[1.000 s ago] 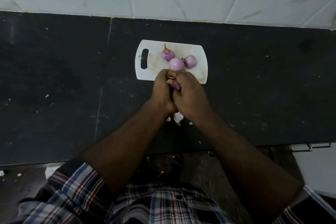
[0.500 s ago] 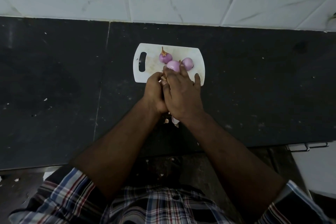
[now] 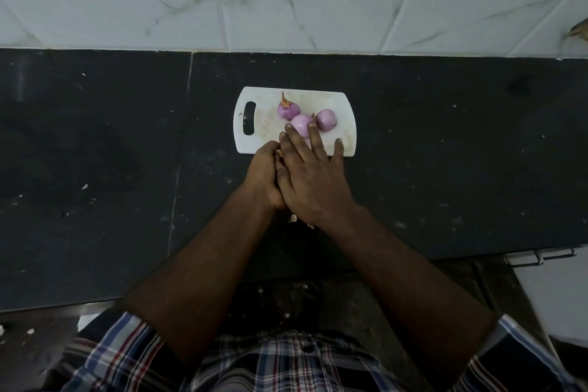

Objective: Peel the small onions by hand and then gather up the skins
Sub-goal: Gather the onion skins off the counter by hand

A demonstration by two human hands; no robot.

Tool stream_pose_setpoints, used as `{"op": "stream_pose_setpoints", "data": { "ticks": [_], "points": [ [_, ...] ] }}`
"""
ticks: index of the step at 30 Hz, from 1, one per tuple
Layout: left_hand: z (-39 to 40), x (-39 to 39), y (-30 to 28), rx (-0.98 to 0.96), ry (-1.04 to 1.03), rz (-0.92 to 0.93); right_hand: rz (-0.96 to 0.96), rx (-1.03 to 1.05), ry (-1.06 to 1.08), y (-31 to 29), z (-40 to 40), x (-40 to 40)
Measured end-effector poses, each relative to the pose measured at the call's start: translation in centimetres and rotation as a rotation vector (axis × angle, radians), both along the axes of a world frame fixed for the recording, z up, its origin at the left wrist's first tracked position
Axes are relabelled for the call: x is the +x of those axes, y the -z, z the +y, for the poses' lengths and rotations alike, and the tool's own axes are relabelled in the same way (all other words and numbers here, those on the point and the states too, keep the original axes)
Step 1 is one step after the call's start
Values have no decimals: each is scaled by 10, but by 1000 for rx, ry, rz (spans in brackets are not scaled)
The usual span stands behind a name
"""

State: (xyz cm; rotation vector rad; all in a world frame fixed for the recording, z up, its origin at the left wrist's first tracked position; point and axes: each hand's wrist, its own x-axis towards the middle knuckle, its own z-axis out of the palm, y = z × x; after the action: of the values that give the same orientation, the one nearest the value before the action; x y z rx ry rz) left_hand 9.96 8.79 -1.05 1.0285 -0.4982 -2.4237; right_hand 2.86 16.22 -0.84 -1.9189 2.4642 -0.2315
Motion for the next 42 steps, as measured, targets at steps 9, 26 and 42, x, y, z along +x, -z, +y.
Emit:
{"op": "stream_pose_setpoints", "data": {
  "ticks": [9,26,42],
  "points": [
    [-11,16,16,238,-106,-97,-552,-185,285,28,44,-54],
    [-30,39,35,285,-166,-106,-498,-151,74,75,11,-62],
    [-42,45,46,324,-199,-83,-151,190,67,89,68,-35]
  ]
}}
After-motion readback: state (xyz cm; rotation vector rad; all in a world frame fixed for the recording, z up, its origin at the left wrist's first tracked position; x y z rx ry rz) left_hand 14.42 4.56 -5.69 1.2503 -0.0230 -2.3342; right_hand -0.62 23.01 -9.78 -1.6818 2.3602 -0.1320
